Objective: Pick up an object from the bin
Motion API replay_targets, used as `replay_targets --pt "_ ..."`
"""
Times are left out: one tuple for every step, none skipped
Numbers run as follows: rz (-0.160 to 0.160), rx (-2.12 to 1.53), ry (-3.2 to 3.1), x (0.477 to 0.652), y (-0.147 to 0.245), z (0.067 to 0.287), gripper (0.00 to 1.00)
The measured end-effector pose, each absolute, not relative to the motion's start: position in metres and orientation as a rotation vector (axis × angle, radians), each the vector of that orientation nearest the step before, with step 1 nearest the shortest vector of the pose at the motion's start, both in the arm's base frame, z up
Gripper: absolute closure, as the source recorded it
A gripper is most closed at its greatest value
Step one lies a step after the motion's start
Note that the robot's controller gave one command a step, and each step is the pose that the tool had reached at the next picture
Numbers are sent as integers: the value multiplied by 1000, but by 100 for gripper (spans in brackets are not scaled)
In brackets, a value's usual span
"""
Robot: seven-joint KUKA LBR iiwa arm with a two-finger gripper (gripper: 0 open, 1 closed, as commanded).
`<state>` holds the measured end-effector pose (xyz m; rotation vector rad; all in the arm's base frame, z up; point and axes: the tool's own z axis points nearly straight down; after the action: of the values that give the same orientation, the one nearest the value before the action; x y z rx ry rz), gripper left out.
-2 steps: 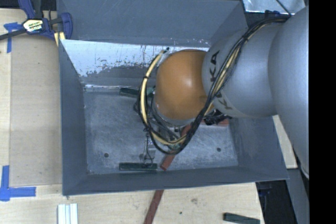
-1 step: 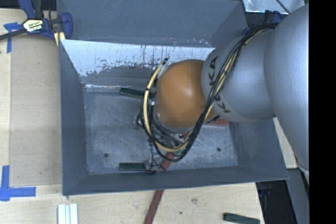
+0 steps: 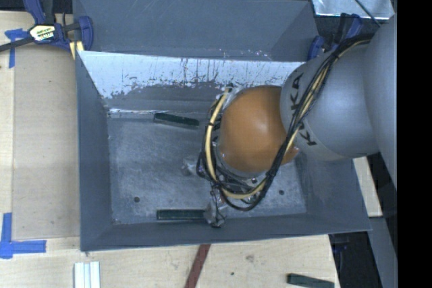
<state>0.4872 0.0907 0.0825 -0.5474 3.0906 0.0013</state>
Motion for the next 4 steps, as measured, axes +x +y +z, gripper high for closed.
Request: replay_targets --pt "1 -664 3077 484 76 126 0" --pt "2 -878 3015 499 42 82 100" --pt "2 -878 3015 499 42 82 100" --pt "1 -731 3052 508 38 152 0"
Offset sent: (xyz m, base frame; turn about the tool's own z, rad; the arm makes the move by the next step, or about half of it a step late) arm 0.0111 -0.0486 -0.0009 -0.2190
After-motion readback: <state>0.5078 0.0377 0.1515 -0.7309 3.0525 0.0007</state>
